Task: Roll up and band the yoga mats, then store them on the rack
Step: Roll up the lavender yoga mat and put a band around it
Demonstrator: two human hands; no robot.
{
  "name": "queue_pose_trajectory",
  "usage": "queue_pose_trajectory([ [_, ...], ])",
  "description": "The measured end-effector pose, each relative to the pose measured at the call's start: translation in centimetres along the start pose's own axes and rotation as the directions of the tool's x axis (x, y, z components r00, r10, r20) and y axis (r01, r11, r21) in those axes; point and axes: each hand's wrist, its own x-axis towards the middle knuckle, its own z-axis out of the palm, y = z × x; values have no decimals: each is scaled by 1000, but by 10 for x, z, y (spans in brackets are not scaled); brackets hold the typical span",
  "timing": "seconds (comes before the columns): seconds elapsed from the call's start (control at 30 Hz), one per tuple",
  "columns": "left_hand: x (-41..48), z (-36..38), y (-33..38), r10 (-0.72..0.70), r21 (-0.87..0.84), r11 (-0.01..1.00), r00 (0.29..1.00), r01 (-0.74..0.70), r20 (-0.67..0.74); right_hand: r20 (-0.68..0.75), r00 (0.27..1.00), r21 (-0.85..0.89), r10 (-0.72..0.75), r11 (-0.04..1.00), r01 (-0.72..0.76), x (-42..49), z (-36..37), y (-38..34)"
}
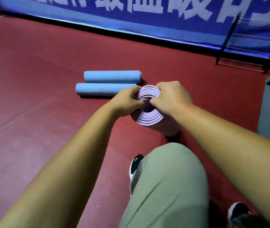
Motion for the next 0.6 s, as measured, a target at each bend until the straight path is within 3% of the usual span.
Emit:
queue_pose_trajectory([
  [0.1, -49, -22, -63, -130, -187, 975, 991, 121, -36, 111, 987, -87, -112, 989, 122, -7, 34, -65],
  [0.23, -128, -34, -149, -286, -409, 874, 958, 262, 1, 330, 927, -71, -176, 975, 210, -29, 100, -147],
  [0.43, -252, -10, -244, -488, -732, 525, 859, 433, 158, 558, 785, -183, -270, 882, 434, -101, 196, -237],
  [0.6, -340, 37, -293, -576, -912, 114, 774, 394, 263, 638, 687, -295, -349, 713, 636, -176, 264, -256],
])
